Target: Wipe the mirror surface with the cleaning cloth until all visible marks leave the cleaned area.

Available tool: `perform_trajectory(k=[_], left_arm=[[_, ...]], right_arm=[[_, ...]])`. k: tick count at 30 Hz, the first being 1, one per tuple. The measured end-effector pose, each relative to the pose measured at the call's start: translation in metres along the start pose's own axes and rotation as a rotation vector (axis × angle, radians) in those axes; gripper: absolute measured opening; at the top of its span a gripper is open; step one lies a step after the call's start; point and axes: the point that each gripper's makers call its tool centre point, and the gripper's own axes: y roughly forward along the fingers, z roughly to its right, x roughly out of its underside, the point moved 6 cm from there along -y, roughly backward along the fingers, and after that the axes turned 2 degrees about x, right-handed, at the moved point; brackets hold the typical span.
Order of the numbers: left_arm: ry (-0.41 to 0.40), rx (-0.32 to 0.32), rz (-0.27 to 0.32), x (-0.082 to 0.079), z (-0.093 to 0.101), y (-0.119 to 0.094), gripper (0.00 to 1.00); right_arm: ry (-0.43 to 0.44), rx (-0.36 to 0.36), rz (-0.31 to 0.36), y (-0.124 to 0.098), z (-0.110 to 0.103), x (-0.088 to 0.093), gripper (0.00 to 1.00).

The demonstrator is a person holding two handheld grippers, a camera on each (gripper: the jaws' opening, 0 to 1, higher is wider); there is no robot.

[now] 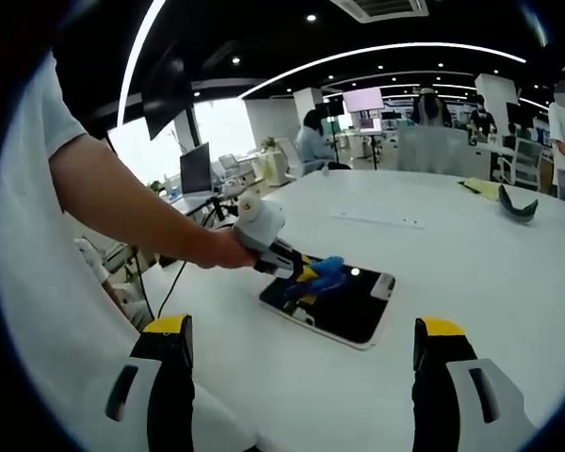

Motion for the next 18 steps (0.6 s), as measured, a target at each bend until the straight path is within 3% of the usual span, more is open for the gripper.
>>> perform_trajectory(k=[18], left_arm=[[0.001,-0.004,-0.009,-0.0011,-0.0097,0.0004,0.06]], right_arm=[[0.0,0.001,-0.005,0.0004,0.0003,0.0005,0.97]])
